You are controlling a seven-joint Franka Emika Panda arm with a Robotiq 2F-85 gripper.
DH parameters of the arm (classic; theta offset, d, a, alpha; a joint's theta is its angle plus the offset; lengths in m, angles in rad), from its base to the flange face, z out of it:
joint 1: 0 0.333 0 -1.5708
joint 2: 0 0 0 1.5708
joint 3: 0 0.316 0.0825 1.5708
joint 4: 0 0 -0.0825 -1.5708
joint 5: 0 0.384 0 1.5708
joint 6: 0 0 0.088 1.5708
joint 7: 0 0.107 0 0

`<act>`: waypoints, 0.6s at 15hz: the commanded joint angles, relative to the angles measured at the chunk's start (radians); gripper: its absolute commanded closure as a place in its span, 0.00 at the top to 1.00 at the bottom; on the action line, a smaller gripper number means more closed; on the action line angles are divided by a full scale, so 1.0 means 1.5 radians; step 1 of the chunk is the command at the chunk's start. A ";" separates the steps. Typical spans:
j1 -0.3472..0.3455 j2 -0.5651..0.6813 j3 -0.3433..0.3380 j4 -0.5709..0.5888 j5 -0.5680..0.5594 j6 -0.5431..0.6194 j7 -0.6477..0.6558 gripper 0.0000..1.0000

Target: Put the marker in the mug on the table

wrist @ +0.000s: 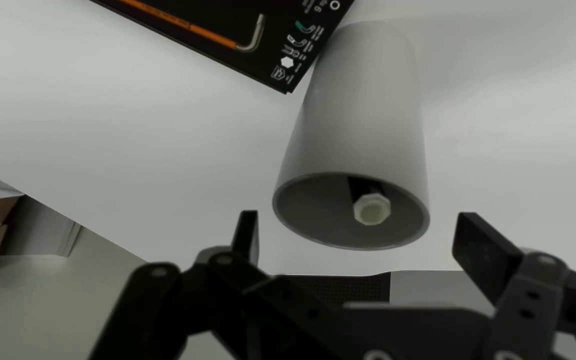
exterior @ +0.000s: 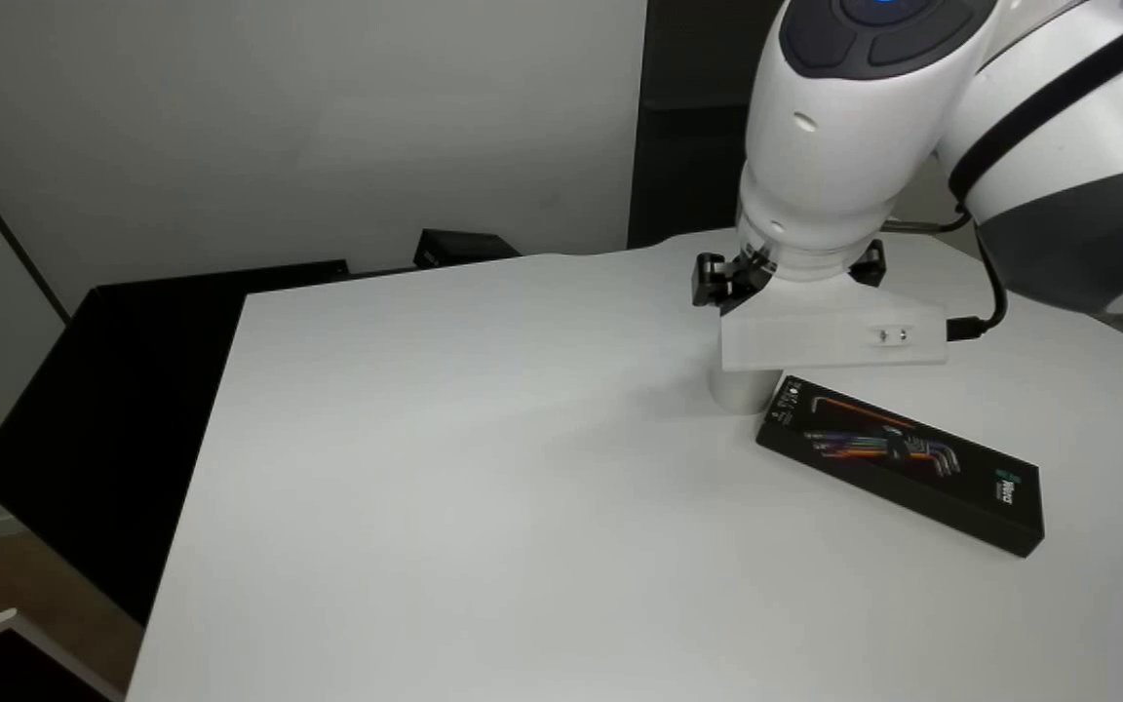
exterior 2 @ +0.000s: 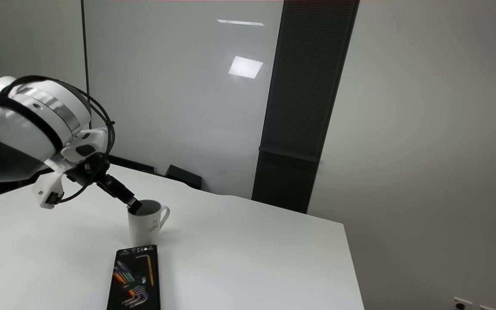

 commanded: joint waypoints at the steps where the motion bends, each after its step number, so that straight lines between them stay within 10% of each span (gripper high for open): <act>1: 0.013 0.013 -0.012 0.015 0.005 0.003 0.020 1.00; 2: 0.014 0.014 -0.013 0.016 0.005 0.003 0.021 0.75; 9: 0.019 0.012 -0.013 0.019 0.005 0.002 0.021 0.36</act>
